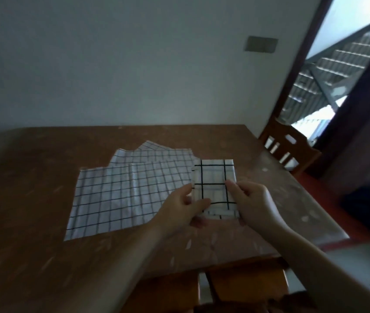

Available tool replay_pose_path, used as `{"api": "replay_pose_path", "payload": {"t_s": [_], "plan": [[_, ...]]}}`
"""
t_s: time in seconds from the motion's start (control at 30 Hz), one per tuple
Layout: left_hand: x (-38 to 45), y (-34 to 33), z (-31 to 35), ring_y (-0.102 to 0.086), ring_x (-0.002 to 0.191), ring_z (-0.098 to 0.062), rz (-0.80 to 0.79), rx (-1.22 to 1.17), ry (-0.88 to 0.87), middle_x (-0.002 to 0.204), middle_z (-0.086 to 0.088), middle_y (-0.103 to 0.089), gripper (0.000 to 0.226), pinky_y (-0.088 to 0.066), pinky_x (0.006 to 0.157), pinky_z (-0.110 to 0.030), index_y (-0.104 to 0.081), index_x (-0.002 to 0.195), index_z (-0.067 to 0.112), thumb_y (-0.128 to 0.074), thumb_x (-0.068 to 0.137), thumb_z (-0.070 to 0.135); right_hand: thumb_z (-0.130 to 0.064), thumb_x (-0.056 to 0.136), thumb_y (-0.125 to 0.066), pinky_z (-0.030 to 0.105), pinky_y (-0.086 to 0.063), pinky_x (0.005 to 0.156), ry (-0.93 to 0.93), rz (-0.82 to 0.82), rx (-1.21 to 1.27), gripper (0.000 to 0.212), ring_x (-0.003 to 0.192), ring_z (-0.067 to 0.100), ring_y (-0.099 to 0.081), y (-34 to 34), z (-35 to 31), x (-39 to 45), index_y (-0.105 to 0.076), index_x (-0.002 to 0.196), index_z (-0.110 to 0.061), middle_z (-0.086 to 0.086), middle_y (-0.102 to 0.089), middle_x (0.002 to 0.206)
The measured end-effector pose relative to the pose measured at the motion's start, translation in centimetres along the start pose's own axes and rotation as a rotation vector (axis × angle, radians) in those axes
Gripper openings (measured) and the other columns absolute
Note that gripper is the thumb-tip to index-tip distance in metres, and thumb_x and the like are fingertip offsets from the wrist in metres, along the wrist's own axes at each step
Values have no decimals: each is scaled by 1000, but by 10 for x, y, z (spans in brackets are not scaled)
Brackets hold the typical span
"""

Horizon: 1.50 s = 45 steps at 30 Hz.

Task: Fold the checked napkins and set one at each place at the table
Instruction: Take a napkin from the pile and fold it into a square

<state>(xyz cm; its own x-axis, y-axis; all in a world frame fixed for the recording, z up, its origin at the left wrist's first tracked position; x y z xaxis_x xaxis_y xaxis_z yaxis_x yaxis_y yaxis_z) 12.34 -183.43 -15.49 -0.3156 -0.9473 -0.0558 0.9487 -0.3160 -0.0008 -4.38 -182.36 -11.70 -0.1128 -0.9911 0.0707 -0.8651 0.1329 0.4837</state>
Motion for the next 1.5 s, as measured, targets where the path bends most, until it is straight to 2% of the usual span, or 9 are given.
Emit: {"api": "replay_pose_path", "payload": {"t_s": [0.13,0.33,0.5,0.63,0.77,0.87,1.1,1.2,1.5], "plan": [[6,-40,-13,-73,74,-9,40,12,43,91,0,-74,19,-55,58,-19,-61,113,17,-63,94,17,-25,93,-61,25,-46,45,-142,-195,102,19,47,17,-60,31,42,-19,-71,88,-10,6,-68,60],[25,-126,-35,-72,98,-26,-25,44,234,106,-6,-74,53,-55,92,-52,-60,122,12,-79,78,34,-14,92,-63,23,-48,50,-166,-176,69,9,51,11,-63,116,103,-36,-70,85,-14,5,-72,65],[45,-259,-26,-74,80,-14,-117,79,257,96,-7,-74,33,-58,67,-25,-58,122,0,-64,90,6,-15,89,-65,27,-53,56,-178,-66,50,10,55,13,-67,238,162,-43,-71,82,-16,2,-73,66],[77,-346,-21,-67,108,-27,-108,120,242,133,-16,-59,59,-56,89,-42,-58,127,13,-82,75,28,-22,92,-60,32,-58,66,-203,-34,57,13,72,24,-71,320,198,-36,-72,88,-17,7,-74,83],[101,-411,-13,-73,90,-28,-110,5,290,109,-10,-69,44,-59,74,-37,-54,121,13,-73,83,27,-18,96,-55,20,-48,49,-168,1,41,14,58,12,-66,372,226,-11,-68,91,-19,2,-71,76],[136,-435,-15,-70,85,-19,75,37,194,100,2,-64,14,-61,74,-38,-54,101,32,-60,93,42,-18,96,-55,14,-43,45,-149,9,11,13,50,3,-63,397,247,14,-68,91,-19,-1,-70,74],[239,-489,-27,-71,78,-30,353,45,-2,89,-16,-71,26,-59,70,-53,-61,100,19,-53,95,44,-18,98,-51,11,-36,37,-110,-63,-128,18,39,-5,-52,440,300,121,-63,84,-18,-3,-61,67],[286,-502,-43,-72,79,-23,448,36,5,86,-5,-71,33,-60,70,-50,-63,96,32,-50,86,60,-16,97,-51,9,-35,38,-93,-130,-201,20,41,-4,-52,454,323,168,-61,81,-18,-4,-60,66],[363,-527,-57,-69,71,-10,718,166,37,79,-1,-70,32,-57,62,-32,-64,87,27,-46,95,52,-19,94,-51,24,-43,47,17,-393,-194,19,54,10,-56,462,381,293,-64,80,-22,1,-67,72]]}}
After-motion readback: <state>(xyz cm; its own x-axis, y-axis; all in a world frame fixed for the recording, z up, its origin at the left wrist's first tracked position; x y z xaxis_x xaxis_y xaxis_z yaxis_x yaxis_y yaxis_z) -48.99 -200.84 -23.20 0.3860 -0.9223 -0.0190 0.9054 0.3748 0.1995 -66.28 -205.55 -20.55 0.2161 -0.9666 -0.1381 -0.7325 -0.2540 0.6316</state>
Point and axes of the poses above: each hand's wrist, its own x-axis towards the middle knuckle, its own y-axis out of the back of the hand, z = x × y, the point moved 5 cm from there along x, towards the middle knuckle
